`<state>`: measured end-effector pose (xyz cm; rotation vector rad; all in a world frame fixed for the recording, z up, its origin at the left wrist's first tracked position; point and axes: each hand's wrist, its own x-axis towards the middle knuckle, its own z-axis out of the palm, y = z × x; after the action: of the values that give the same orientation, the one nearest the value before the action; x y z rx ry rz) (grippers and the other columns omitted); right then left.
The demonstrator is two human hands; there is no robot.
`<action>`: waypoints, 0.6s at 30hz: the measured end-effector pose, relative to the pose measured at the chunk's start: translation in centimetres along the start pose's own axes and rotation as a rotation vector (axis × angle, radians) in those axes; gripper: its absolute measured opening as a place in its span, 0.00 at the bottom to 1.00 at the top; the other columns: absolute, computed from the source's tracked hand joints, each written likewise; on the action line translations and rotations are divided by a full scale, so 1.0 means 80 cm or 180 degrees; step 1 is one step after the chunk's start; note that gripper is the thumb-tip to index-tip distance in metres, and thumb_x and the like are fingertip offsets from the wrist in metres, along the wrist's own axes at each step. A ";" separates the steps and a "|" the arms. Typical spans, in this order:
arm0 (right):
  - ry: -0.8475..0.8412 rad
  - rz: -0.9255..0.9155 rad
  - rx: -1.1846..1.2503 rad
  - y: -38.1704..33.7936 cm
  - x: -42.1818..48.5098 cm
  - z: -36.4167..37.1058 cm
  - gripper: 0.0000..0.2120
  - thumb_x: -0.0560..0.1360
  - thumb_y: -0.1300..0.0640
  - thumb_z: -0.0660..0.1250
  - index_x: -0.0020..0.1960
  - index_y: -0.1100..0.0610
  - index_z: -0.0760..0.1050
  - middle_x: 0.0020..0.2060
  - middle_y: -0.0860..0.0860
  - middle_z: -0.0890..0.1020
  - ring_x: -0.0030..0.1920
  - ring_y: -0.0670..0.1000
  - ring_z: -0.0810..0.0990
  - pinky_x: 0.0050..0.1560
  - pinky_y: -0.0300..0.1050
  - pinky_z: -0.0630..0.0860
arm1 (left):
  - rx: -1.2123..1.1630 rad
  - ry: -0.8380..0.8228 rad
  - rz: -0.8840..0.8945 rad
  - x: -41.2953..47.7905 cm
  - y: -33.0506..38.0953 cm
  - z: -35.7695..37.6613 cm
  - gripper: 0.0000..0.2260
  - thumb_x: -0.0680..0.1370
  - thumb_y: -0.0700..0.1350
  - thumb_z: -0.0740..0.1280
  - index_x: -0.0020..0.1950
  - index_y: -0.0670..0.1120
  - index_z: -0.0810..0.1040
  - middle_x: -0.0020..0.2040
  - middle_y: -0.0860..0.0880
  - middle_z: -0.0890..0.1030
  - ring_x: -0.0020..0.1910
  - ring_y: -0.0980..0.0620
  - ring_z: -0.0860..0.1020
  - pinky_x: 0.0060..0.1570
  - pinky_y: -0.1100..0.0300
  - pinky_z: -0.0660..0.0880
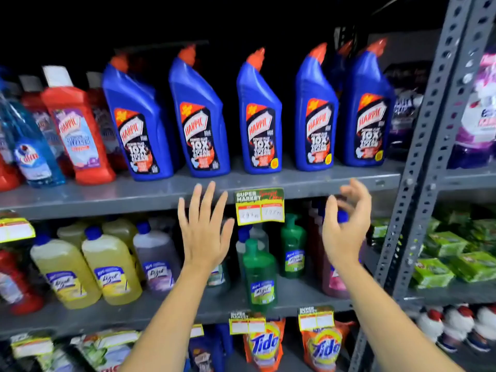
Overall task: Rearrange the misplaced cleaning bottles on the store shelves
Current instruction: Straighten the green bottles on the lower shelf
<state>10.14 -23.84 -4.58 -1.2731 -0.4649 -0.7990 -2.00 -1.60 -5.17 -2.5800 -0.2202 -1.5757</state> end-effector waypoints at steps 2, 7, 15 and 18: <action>-0.0140 0.0301 -0.0054 0.024 -0.054 -0.007 0.16 0.76 0.59 0.64 0.62 0.49 0.70 0.51 0.53 0.77 0.50 0.55 0.78 0.52 0.55 0.77 | -0.0237 -0.0292 -0.0065 -0.076 -0.003 0.011 0.21 0.80 0.51 0.55 0.70 0.45 0.72 0.73 0.41 0.67 0.74 0.40 0.59 0.71 0.40 0.53; -0.1325 0.0830 -0.0505 0.078 -0.158 -0.015 0.18 0.73 0.54 0.63 0.62 0.49 0.71 0.50 0.49 0.75 0.50 0.52 0.77 0.49 0.58 0.77 | -0.0353 -0.2203 -0.0450 -0.260 -0.025 0.054 0.26 0.84 0.55 0.42 0.70 0.47 0.73 0.71 0.46 0.71 0.72 0.47 0.62 0.66 0.46 0.65; -0.2650 0.1515 -0.1542 0.119 -0.219 -0.010 0.46 0.70 0.48 0.75 0.78 0.56 0.53 0.72 0.54 0.65 0.73 0.53 0.64 0.71 0.51 0.66 | -0.0100 -0.3183 -0.0333 -0.311 -0.061 0.104 0.27 0.71 0.48 0.75 0.68 0.47 0.75 0.67 0.47 0.76 0.66 0.45 0.74 0.62 0.42 0.69; -0.2526 0.1762 -0.1532 0.124 -0.226 0.011 0.54 0.64 0.43 0.79 0.79 0.56 0.51 0.73 0.54 0.65 0.75 0.53 0.63 0.72 0.51 0.65 | -0.0044 -0.3107 -0.0288 -0.306 -0.060 0.116 0.29 0.64 0.48 0.80 0.64 0.47 0.78 0.63 0.46 0.79 0.61 0.45 0.77 0.57 0.43 0.74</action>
<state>5.81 -17.35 -23.64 -2.0502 -0.5169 0.1124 -5.77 3.07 -31.13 -3.1381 -0.3910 -0.1979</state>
